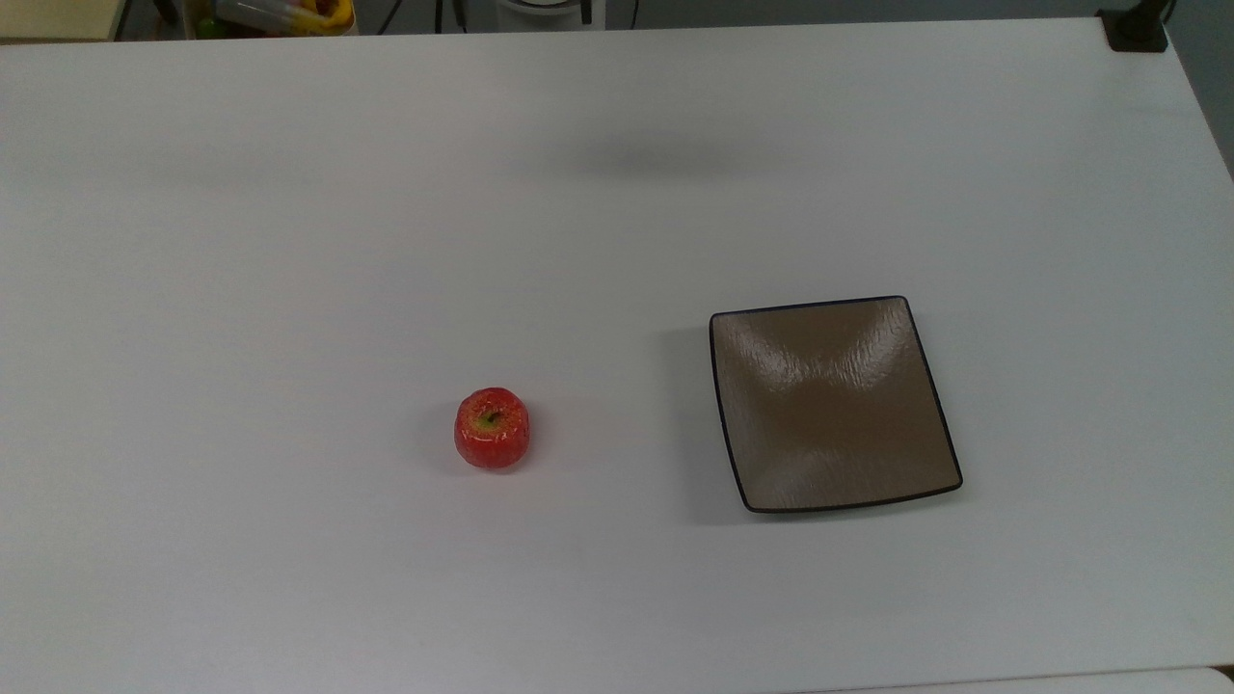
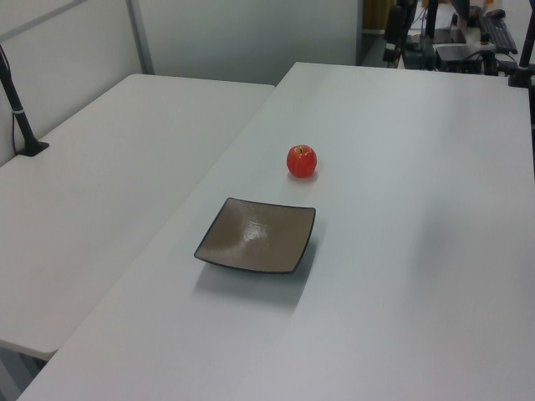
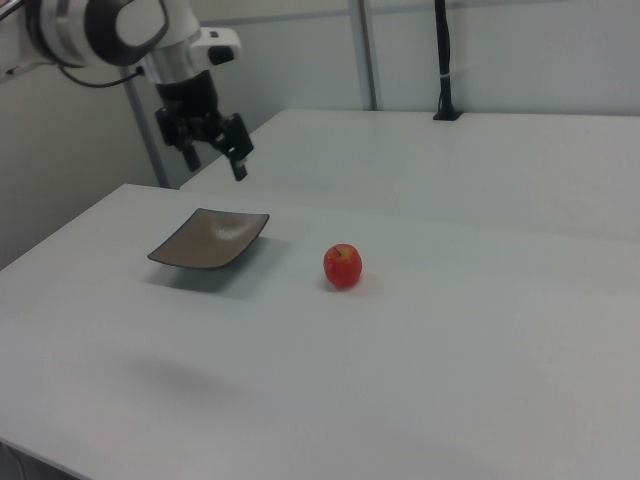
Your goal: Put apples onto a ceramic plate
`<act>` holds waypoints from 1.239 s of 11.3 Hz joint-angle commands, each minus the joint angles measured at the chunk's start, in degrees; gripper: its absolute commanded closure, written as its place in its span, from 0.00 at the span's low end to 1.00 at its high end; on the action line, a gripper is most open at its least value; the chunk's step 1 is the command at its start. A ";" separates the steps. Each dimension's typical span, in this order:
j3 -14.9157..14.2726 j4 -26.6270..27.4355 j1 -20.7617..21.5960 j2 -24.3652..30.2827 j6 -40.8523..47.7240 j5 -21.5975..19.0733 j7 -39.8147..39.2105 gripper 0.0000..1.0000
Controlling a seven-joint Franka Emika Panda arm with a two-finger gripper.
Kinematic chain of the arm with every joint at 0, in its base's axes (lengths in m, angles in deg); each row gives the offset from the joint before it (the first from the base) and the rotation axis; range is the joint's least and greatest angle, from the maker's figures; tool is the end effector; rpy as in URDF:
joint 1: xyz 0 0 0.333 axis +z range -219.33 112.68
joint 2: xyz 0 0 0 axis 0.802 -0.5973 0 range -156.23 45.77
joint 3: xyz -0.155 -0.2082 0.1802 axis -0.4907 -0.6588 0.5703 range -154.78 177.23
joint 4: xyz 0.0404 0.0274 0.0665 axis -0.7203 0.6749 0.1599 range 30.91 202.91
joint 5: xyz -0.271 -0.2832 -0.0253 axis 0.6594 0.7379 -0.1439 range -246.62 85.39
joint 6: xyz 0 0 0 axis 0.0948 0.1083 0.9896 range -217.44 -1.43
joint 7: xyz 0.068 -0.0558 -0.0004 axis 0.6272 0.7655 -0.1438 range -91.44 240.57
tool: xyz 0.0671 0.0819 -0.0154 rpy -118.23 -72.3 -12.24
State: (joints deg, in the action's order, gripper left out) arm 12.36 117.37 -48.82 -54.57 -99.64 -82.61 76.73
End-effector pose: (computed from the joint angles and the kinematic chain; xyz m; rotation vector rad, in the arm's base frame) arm 0.5605 0.0587 0.6391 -3.0908 -0.0904 -0.1960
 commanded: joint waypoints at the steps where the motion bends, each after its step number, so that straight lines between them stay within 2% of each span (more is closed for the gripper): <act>1: -2.71 -18.53 -0.72 -14.25 6.06 -0.11 -6.36 0.00; 4: -3.16 -23.31 -2.21 -22.69 3.01 -0.03 -12.70 0.00; 7: -3.16 -23.31 -2.48 -29.99 -3.85 -0.03 -13.50 0.00; 14: -2.90 -21.73 -2.22 -39.58 -21.08 0.06 -12.80 0.00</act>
State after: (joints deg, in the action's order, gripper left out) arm 9.58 96.36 -51.53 -91.37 -116.83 -82.61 64.52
